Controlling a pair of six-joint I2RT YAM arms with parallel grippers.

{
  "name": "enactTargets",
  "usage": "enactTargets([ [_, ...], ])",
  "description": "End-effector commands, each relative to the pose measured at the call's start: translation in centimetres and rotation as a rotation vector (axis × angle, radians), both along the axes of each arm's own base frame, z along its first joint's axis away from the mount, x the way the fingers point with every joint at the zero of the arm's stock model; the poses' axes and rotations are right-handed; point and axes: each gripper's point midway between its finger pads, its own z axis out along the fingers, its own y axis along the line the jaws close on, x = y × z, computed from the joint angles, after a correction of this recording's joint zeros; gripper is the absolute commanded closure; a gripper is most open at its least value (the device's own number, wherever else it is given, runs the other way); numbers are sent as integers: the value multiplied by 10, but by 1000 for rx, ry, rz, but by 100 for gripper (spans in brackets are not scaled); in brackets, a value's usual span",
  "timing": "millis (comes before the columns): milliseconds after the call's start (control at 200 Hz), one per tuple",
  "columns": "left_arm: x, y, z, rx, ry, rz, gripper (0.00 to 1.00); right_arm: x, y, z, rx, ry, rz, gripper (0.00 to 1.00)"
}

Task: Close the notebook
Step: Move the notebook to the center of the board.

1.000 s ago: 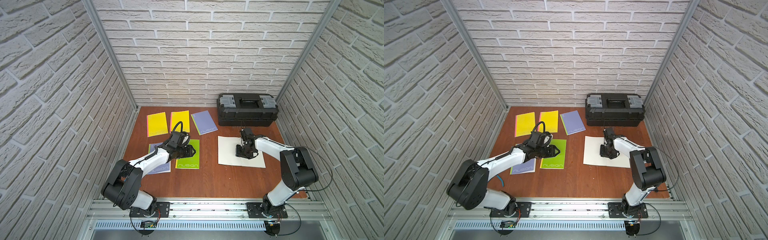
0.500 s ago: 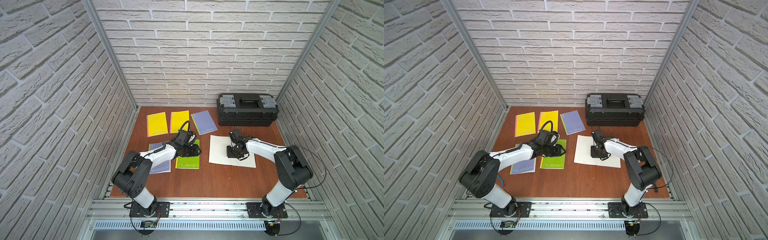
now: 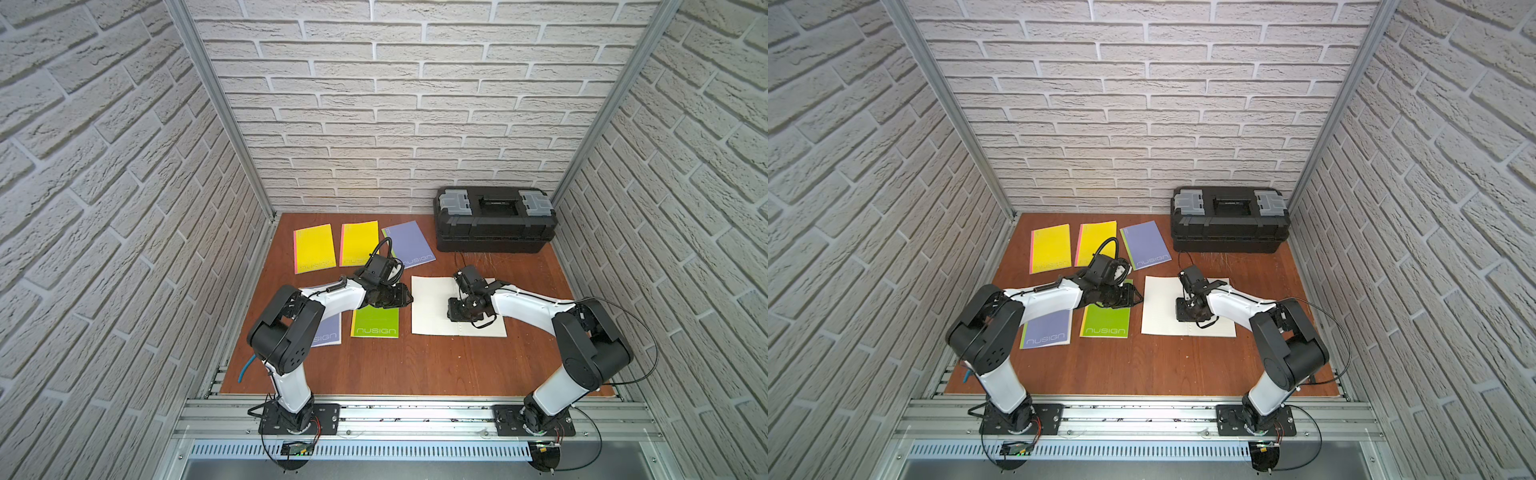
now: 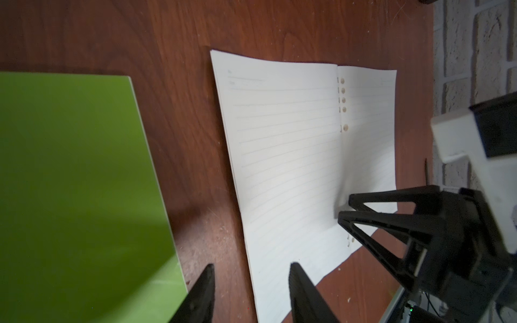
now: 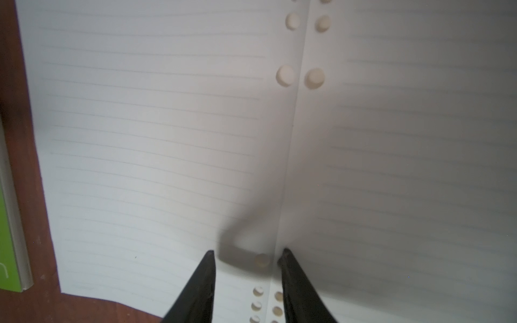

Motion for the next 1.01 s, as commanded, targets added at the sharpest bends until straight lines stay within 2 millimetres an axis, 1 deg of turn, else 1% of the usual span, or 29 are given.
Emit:
enactTargets([
  [0, 3, -10, -1, -12, -6, -21, 55, -38, -3, -15, -10, 135, 22, 60],
  [230, 2, -15, -9, 2, 12, -30, 56, -35, -3, -11, -10, 120, 20, 60],
  [335, 1, -17, -12, 6, 20, -36, 56, -33, -4, -8, -11, 104, 9, 56],
  [435, 0, -19, -15, 10, 26, -39, 56, -31, -4, -6, -7, 93, 4, 56],
  [815, -3, -20, -20, 22, 41, -37, 56, -20, -4, 17, -6, 31, -9, 54],
  [1000, -6, -22, -25, 27, 53, -39, 56, -16, -2, 23, -5, 21, -5, 53],
])
